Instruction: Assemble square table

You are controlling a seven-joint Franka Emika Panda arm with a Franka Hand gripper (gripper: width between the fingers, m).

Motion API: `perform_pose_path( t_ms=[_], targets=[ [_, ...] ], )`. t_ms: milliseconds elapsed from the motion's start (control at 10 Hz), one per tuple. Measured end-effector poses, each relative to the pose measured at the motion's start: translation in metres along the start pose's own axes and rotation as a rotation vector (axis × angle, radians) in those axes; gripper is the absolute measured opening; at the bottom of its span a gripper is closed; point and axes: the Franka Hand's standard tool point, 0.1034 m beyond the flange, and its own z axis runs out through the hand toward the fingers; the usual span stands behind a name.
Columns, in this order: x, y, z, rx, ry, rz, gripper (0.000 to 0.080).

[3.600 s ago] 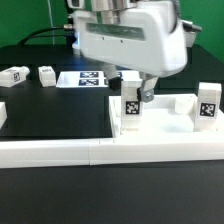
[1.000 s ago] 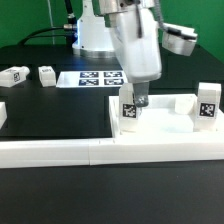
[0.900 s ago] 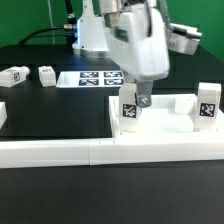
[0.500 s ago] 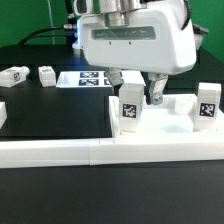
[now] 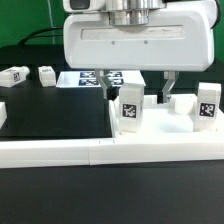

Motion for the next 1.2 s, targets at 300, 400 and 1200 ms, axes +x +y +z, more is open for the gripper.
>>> perform_pose_path(
  t_ms=[300, 400, 1200],
  targets=[
    [-0.0003, 0.0043, 0.0012, -0.006, -0.003, 0.102, 0.0304],
    [-0.0001, 0.0053, 0.0015, -0.007, -0.003, 0.193, 0.0301],
    [-0.0026, 0.0092, 0.0047, 0.075, -0.085, 1.202, 0.0297]
  ],
)
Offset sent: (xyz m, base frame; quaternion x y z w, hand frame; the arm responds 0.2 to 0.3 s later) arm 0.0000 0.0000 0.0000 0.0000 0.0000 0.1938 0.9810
